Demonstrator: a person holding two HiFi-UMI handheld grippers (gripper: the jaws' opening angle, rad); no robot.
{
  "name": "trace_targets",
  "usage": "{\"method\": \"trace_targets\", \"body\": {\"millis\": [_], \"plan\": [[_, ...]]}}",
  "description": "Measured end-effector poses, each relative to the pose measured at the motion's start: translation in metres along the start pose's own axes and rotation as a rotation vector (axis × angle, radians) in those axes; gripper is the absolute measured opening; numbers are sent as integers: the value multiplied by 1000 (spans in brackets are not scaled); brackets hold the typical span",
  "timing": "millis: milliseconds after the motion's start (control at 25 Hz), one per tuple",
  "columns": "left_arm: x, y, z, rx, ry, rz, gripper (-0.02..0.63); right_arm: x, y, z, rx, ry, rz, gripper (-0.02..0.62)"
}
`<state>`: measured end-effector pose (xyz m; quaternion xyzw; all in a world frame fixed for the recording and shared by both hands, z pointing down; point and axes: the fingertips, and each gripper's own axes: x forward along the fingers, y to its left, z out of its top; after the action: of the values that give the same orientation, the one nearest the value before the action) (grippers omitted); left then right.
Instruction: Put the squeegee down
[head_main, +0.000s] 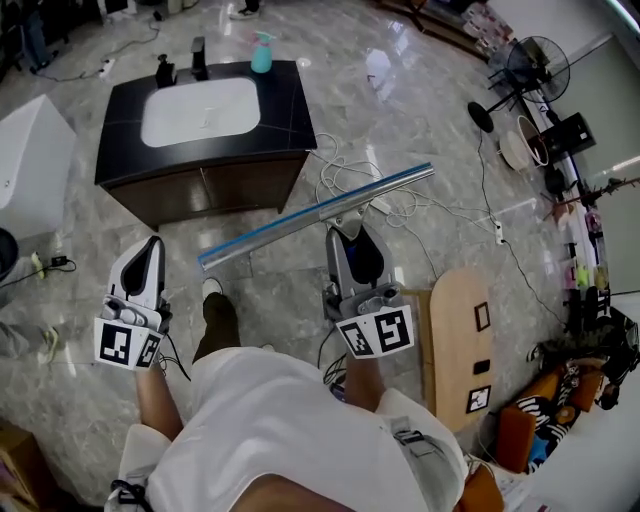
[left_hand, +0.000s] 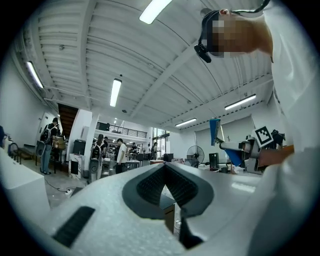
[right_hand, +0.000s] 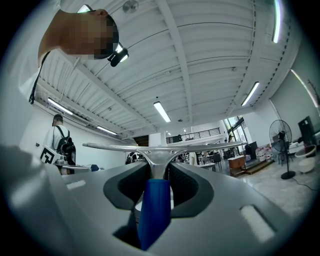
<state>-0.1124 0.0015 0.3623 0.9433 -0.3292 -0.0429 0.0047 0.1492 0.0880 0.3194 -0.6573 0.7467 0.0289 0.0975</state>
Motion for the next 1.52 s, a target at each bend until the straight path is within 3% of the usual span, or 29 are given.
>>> {"method": "trace_targets", "body": {"millis": [320,480,760,1040,1240,1520], "plan": [[83,123,10,0,-9,-68,5,137,15,-25,-8,22,-27,141],[119,164,9,5,-9,-94,5,182,14,-38,-12,39,-39,141],[172,180,-1,-8,4,-92,5,226,-15,-69,9,88,-25,141],[189,182,-13,-26,52,-40,5,261,-47,-99,27,171,0,141],[208,187,-45,-28,99,-42,5,292,-72,-158,28,297,13,141],[227,207,-98,-77,167,-21,5,342,-98,-294,71,504,15,141]]}}
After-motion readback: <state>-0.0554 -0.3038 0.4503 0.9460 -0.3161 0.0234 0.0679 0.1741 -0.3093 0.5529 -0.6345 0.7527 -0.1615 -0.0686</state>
